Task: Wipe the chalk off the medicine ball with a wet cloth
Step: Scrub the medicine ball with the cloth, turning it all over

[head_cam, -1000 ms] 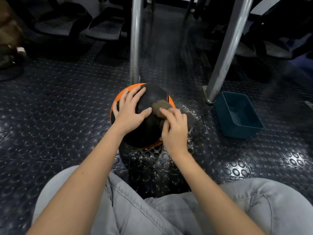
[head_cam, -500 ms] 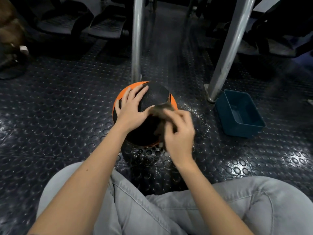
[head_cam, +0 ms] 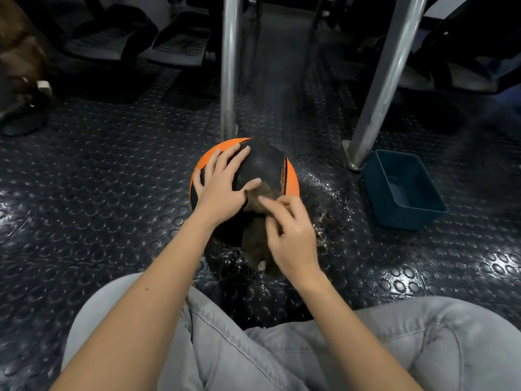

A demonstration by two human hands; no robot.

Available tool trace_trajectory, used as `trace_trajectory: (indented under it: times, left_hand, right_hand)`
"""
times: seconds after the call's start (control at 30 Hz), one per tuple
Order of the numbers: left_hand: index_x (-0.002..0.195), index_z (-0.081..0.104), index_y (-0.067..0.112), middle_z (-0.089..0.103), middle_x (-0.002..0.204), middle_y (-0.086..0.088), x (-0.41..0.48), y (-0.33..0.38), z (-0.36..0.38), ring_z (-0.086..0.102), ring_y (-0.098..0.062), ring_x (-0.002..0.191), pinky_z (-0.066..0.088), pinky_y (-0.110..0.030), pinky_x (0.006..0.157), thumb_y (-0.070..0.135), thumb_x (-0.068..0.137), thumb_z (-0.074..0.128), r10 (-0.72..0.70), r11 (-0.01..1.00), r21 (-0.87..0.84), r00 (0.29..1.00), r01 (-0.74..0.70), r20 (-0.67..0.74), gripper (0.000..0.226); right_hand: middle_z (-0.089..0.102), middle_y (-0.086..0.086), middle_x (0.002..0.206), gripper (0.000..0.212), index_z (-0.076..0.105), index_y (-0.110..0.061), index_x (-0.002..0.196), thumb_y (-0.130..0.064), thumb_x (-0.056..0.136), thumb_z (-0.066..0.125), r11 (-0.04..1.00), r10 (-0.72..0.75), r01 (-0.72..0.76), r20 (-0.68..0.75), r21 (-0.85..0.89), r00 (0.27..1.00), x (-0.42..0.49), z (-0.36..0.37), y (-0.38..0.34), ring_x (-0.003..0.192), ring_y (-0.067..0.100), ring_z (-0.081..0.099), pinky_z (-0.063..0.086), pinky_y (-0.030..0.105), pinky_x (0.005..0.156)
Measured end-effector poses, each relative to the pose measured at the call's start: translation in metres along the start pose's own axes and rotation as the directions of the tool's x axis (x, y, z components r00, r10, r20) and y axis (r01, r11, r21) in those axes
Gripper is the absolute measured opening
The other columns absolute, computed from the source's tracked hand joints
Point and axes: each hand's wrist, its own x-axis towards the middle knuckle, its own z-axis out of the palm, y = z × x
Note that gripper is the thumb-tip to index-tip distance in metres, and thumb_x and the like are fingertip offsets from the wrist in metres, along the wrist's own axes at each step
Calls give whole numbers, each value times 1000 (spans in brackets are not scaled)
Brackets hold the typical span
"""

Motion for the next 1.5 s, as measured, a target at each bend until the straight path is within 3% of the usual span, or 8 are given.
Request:
trace_trajectory:
  times: [0.23,0.47,0.6,0.83,0.97,1.17,1.33,1.5]
  left_hand:
    - [145,27,43,16,155,21,-2,7,4,0,-6,144,-6,-45,115,49,90,55,40,998,44,999,-41,12,61]
    - [144,29,42,18,154,20,-4,6,6,2,-6,144,-5,-47,115,49,90,56,56,998,39,998,-57,11,61]
    - [144,29,44,18,154,22,-3,3,3,1,-5,144,-5,-44,114,48,89,56,30,999,21,1000,-30,0,61]
    - [145,27,43,18,154,20,-3,7,5,2,-7,144,-4,-46,115,48,91,53,30,998,54,1000,-29,-5,60]
    - [145,27,42,17,155,20,1,10,6,1,-7,144,-4,-47,115,50,91,52,14,998,55,1000,-14,-2,60]
    - [145,28,41,18,154,20,8,8,5,3,-8,144,-2,-48,114,51,91,51,-40,999,31,999,41,-31,59]
    - [145,29,41,19,154,19,11,6,1,4,-7,144,-2,-46,113,49,92,51,-82,997,-16,995,81,-48,58]
    - [145,27,41,18,154,18,13,5,1,3,-8,144,-2,-47,113,51,93,48,-102,995,-9,993,102,-54,57]
  right_hand:
    - [55,9,98,28,67,-5,110,2,86,53,891,444,-449,-76,-67,893,8,-15,44,90,21,56,41,22,83]
    - [57,13,97,30,67,-6,105,-5,84,47,997,50,-48,44,-57,998,-10,0,21,87,22,56,48,27,74]
    - [54,12,110,31,65,-8,115,0,88,52,812,572,-571,-33,-116,820,0,-20,58,98,25,56,40,25,83]
    - [52,9,98,29,63,-8,106,-3,84,45,1000,-2,2,-36,-15,999,-8,7,11,89,19,53,46,22,76]
    - [55,9,95,24,65,-7,98,-1,81,48,981,157,-162,-45,-111,987,-19,-1,35,79,17,53,50,36,62]
    - [55,4,101,29,58,-4,108,7,82,53,982,168,-126,-331,143,929,34,-30,0,95,11,53,41,18,89]
    - [61,8,98,26,57,-8,97,7,77,48,986,167,-167,16,-4,986,-8,5,19,94,29,58,37,16,84]
    - [51,9,95,22,57,3,95,16,79,52,990,94,-43,-395,138,914,38,-23,1,92,16,48,38,19,88]
